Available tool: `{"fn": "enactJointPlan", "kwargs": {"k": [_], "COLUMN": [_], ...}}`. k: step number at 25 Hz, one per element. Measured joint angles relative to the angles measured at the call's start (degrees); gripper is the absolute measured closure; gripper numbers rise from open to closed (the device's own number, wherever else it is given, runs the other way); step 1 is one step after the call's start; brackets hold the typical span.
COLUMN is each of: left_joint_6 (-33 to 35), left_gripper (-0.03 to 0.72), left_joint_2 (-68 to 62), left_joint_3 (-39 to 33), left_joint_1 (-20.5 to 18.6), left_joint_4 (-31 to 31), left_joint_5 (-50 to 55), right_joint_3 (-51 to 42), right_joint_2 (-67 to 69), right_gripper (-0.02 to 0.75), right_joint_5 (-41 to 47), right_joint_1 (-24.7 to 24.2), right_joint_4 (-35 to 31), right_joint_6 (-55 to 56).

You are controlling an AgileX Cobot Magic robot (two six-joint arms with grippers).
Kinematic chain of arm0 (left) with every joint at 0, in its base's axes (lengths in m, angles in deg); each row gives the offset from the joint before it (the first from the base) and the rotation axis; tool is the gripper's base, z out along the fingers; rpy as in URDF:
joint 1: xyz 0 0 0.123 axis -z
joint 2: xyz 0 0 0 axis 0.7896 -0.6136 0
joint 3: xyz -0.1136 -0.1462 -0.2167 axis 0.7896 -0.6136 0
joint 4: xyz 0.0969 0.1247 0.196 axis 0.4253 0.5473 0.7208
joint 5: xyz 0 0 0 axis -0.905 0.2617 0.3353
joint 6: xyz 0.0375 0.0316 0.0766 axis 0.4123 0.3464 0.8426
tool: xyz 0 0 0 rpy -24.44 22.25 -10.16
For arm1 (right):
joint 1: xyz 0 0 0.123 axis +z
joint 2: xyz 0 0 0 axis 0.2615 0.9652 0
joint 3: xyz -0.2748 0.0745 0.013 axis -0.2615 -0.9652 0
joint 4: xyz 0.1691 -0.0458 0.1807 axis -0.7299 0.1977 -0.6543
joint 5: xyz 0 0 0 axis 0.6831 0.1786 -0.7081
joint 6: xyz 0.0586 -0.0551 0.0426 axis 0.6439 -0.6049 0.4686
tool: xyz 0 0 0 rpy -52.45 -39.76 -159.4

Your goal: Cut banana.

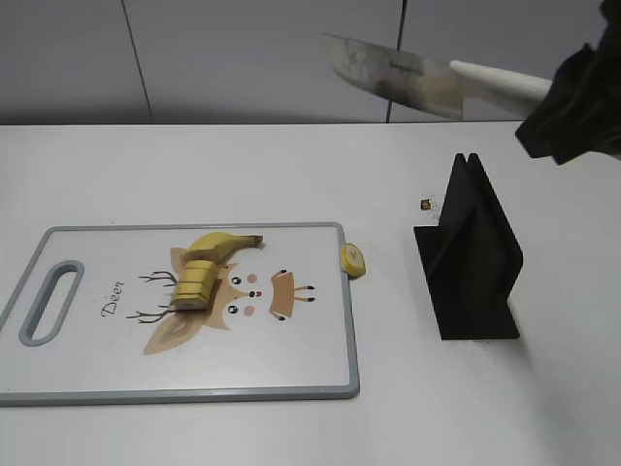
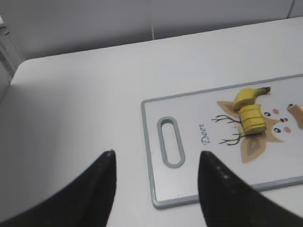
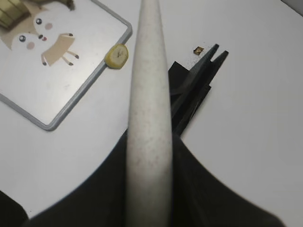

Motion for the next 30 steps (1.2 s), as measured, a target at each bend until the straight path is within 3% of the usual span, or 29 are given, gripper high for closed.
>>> {"fn": "enactJointPlan", "kwargs": {"k": [5, 10, 15, 18, 22, 30], "left_joint_6": [15.4, 35.6, 50.0, 55.0, 61.0, 63.5], "left_gripper": [0.152, 0.113, 0.099, 0.099, 0.099, 0.099], "left_joint_2": [-12.9, -29.6, -45.3, -54.9, -65.7, -79.6], "left_joint_3": [3.7, 9.1, 19.4, 27.1, 35.8, 40.7], "left_joint_1": [0.0, 0.0, 0.0, 0.0, 0.4, 8.0], "left_joint_4": [-9.4, -24.4, -32.2, -32.8, -31.9, -15.4], "left_joint_5": [-3.0, -0.5, 6.5, 11.9, 14.2, 14.5], "right_joint_3": [3.7, 8.4, 14.3, 17.2, 20.0, 26.1], "right_joint_2": [8.0, 15.3, 22.3, 25.5, 29.6, 39.2], "right_gripper": [0.575, 0.575, 0.575, 0.575, 0.575, 0.575], "right_joint_5": [-3.4, -3.7, -1.0, 0.9, 3.5, 5.1], "right_joint_1": [0.0, 0.0, -1.9, -3.9, -5.0, -5.1], "right_joint_4": [-2.6, -9.3, -20.9, -27.8, -29.9, -36.5], "right_joint_6": [-14.9, -28.4, -42.7, -54.0, -63.9, -73.3]}}
